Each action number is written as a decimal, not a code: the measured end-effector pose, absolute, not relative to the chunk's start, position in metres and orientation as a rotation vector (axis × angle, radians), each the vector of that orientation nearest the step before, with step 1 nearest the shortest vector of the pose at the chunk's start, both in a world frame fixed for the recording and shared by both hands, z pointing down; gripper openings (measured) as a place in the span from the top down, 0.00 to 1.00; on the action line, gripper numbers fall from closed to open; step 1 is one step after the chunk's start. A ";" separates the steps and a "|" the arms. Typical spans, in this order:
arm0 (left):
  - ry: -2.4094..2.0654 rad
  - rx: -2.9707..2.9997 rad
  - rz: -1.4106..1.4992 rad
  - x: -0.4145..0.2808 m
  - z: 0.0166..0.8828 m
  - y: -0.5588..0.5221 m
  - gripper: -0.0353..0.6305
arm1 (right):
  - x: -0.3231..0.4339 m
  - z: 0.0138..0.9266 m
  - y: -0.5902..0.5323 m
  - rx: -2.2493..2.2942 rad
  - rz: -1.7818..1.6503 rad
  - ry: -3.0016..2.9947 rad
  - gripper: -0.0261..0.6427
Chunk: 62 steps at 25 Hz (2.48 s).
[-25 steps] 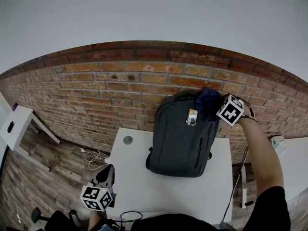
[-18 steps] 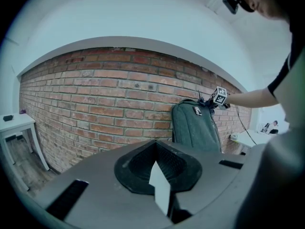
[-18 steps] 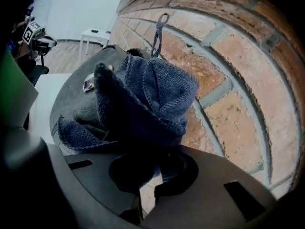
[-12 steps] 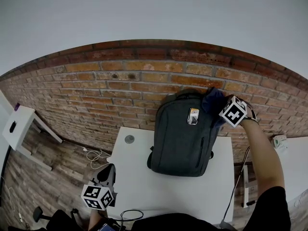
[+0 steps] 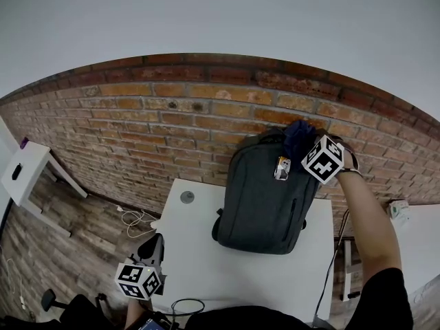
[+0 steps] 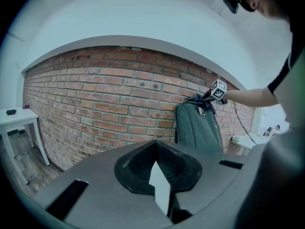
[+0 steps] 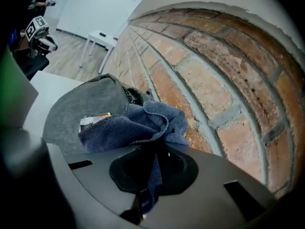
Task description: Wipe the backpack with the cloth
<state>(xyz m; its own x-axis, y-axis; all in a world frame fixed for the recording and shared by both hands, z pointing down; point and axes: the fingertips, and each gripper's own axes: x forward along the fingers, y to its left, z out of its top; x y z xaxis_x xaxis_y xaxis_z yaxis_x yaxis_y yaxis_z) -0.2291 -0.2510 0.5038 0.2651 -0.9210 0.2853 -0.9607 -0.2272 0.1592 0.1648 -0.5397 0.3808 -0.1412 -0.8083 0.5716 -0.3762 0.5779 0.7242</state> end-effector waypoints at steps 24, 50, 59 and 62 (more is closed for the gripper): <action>-1.793 2.167 0.182 -0.261 0.510 -0.237 0.95 | -0.002 0.387 -0.537 0.802 -0.711 -1.896 0.94; -1.748 2.238 0.203 -0.236 0.500 -0.246 0.95 | 0.064 0.376 -0.528 0.922 -0.654 -1.860 0.94; -1.745 2.258 0.207 -0.223 0.492 -0.246 0.95 | 0.140 0.374 -0.530 1.067 -0.532 -1.834 0.94; -1.728 2.278 0.219 -0.214 0.489 -0.248 0.95 | 0.170 0.379 -0.530 1.124 -0.472 -1.815 0.94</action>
<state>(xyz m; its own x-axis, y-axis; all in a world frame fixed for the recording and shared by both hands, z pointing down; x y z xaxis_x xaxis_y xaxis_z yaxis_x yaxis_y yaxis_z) -0.2137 -0.2480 0.4894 0.2756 -0.9190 0.2820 -0.9603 -0.2496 0.1248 0.1705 -0.5298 0.3791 -0.1603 -0.8494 0.5028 -0.4972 0.5095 0.7023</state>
